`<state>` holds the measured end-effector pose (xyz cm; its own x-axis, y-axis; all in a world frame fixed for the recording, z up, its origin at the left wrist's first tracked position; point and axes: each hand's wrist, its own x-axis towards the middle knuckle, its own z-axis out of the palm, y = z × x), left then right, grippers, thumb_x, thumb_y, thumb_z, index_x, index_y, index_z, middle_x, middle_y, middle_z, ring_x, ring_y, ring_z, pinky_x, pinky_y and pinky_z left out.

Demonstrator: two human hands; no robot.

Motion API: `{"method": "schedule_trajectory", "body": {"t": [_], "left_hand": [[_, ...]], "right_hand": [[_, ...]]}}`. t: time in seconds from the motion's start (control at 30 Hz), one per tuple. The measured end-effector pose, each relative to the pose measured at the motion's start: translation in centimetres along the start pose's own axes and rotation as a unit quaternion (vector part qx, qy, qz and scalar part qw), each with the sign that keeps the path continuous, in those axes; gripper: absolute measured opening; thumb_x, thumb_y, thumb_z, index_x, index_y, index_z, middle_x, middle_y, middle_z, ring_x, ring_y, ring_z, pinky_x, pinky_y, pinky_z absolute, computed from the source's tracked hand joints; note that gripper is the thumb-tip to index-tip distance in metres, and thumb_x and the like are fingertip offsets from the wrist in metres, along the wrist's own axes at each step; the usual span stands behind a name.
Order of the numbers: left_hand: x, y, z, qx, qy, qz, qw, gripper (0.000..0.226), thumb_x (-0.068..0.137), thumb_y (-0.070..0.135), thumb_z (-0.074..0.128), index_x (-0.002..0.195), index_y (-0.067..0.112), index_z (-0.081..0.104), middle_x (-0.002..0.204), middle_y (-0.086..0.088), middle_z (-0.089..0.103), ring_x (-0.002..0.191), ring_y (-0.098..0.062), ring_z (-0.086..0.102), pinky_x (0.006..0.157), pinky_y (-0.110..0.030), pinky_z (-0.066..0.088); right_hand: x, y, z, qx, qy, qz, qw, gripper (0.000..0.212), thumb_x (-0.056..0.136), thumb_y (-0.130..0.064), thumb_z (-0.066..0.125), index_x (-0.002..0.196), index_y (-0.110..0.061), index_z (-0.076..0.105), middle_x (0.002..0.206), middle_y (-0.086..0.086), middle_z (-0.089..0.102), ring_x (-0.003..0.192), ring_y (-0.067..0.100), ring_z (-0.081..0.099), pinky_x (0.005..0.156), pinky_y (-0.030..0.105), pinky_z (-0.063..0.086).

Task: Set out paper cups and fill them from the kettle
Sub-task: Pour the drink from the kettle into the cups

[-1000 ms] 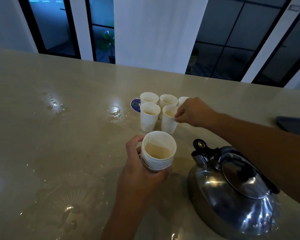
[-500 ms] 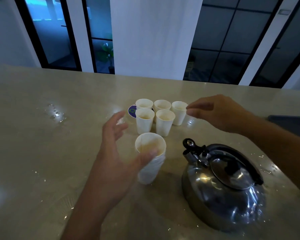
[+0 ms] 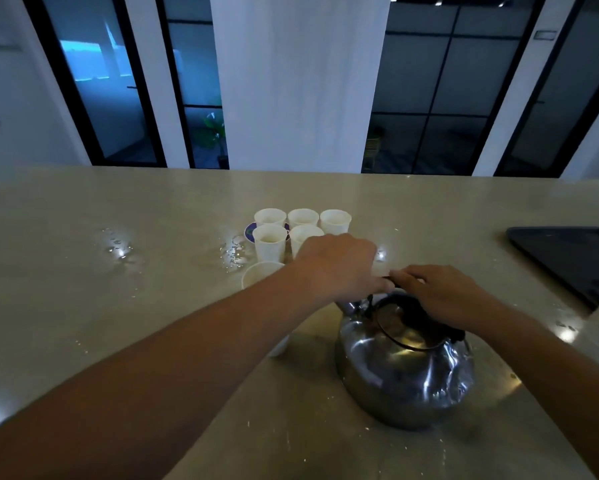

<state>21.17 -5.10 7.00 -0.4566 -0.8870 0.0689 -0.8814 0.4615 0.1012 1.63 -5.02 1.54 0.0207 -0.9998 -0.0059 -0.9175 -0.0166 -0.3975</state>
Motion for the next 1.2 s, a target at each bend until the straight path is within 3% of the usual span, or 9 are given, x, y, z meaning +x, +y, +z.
{"method": "schedule_trajectory", "body": {"t": [0.1, 0.27, 0.37, 0.53, 0.77, 1.0, 1.2], "left_hand": [[1.1, 0.8, 1.2, 0.081, -0.025, 0.025, 0.996, 0.047, 0.089, 0.07, 0.049, 0.08, 0.024, 0.047, 0.072, 0.006, 0.05, 0.062, -0.011, 0.046, 0.053, -0.028, 0.031], [2.2, 1.4, 1.7, 0.135, -0.011, 0.049, 0.99, 0.032, 0.094, 0.054, 0.054, 0.088, 0.022, 0.052, 0.071, 0.005, 0.049, 0.059, -0.01, 0.044, 0.049, -0.027, 0.03], [2.4, 1.0, 1.6, 0.13, -0.006, 0.056, 0.99, 0.025, 0.094, 0.048, 0.057, 0.095, 0.023, 0.058, 0.071, 0.006, 0.049, 0.058, -0.009, 0.044, 0.048, -0.026, 0.028], [2.3, 0.7, 1.5, 0.09, -0.013, 0.07, 0.993, 0.019, 0.092, 0.039, 0.06, 0.095, 0.021, 0.056, 0.071, 0.006, 0.046, 0.059, -0.008, 0.045, 0.048, -0.027, 0.032], [2.5, 0.6, 1.3, 0.026, -0.034, 0.085, 0.995, 0.028, 0.088, 0.025, 0.068, 0.073, 0.02, 0.045, 0.069, 0.003, 0.048, 0.057, -0.01, 0.048, 0.048, -0.024, 0.034], [2.7, 0.2, 1.0, -0.005, -0.058, 0.089, 0.994, 0.024, 0.085, 0.025, 0.067, 0.067, 0.017, 0.054, 0.063, 0.0, 0.051, 0.056, -0.015, 0.052, 0.047, -0.024, 0.033], [3.3, -0.5, 0.2, -0.019, -0.1, 0.099, 0.99, 0.021, 0.086, 0.03, 0.069, 0.094, 0.011, 0.073, 0.075, -0.002, 0.065, 0.071, -0.018, 0.061, 0.051, -0.024, 0.038]], "right_hand": [[-0.1, 0.9, 0.4, 0.01, -0.003, 0.002, 1.0, 0.032, 0.097, -0.057, 0.041, 0.078, -0.038, 0.057, 0.087, -0.007, 0.063, 0.091, 0.024, 0.06, 0.09, 0.046, 0.046], [-0.7, 0.4, 0.2, 0.062, 0.044, -0.026, 0.997, 0.029, 0.098, -0.045, 0.051, 0.094, -0.021, 0.065, 0.079, 0.0, 0.061, 0.075, 0.018, 0.057, 0.067, 0.034, 0.043], [-1.2, -0.3, -0.5, 0.133, 0.065, -0.028, 0.989, 0.027, 0.097, -0.043, 0.055, 0.093, -0.018, 0.063, 0.07, 0.001, 0.057, 0.061, 0.016, 0.051, 0.057, 0.031, 0.036], [-1.9, -0.6, -1.6, 0.299, 0.008, -0.011, 0.954, 0.027, 0.092, -0.045, 0.062, 0.085, -0.02, 0.069, 0.057, 0.002, 0.04, 0.045, 0.015, 0.033, 0.047, 0.029, 0.029], [-2.6, -1.9, -2.1, 0.18, -0.019, -0.014, 0.983, 0.039, 0.098, -0.048, 0.052, 0.079, -0.018, 0.066, 0.051, 0.0, 0.04, 0.039, 0.011, 0.036, 0.047, 0.027, 0.036], [-2.7, -2.9, -2.6, 0.072, -0.028, -0.03, 0.997, 0.049, 0.1, -0.049, 0.043, 0.092, -0.006, 0.062, 0.063, 0.004, 0.05, 0.051, 0.013, 0.047, 0.056, 0.031, 0.042], [-2.5, -3.8, -3.7, 0.065, -0.087, -0.019, 0.994, 0.046, 0.103, -0.047, 0.04, 0.092, -0.006, 0.058, 0.057, 0.005, 0.051, 0.039, 0.013, 0.051, 0.044, 0.025, 0.043]]}}
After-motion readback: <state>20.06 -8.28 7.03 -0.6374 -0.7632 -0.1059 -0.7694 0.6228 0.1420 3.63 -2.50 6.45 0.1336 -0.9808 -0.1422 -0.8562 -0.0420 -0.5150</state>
